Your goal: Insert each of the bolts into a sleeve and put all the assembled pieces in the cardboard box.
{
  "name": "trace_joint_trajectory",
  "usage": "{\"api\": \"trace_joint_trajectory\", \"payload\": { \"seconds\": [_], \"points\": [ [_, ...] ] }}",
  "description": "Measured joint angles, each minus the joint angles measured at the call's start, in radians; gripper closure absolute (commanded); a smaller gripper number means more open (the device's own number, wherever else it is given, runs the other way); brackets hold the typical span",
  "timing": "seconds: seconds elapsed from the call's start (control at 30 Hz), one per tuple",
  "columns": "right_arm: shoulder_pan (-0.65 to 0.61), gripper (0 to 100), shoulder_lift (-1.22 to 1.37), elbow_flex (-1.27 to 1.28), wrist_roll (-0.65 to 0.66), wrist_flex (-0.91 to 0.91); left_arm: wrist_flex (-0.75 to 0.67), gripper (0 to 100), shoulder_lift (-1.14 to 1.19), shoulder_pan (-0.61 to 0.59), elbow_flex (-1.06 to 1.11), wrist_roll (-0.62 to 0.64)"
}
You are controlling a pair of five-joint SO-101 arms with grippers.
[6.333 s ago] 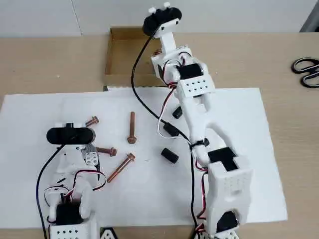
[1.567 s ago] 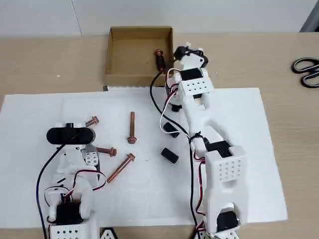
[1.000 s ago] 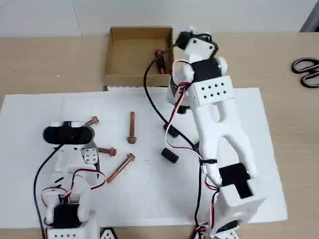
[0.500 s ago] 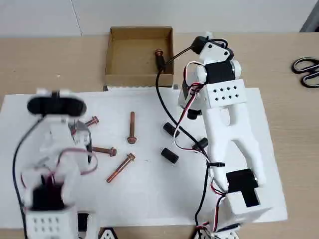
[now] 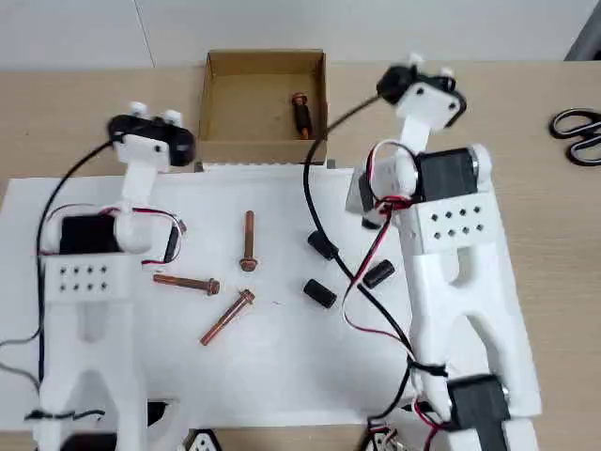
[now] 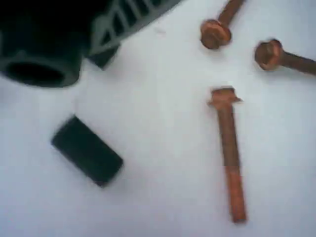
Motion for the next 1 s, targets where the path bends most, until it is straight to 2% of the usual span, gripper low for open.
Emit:
{"api": "trace_joint_trajectory", "payload": {
  "seconds": [0.37, 0.57, 0.77, 1.0],
  "points": [
    [0.000, 99.5, -0.339, 0.434, -0.006, -0.072, -0.003, 98, 0.351, -0.041, -0.222, -0.345],
    [0.003, 99.5, -0.529, 0.643, -0.006, -0.109, 0.068, 93, 0.539, -0.051, -0.422, -0.509],
    [0.069, 99.5, -0.657, 0.743, -0.002, -0.110, 0.169, 93, 0.671, -0.083, -0.583, -0.598],
    [0.127, 99.5, -0.752, 0.769, 0.054, -0.110, 0.218, 93, 0.763, -0.091, -0.601, -0.640]
  ]
}}
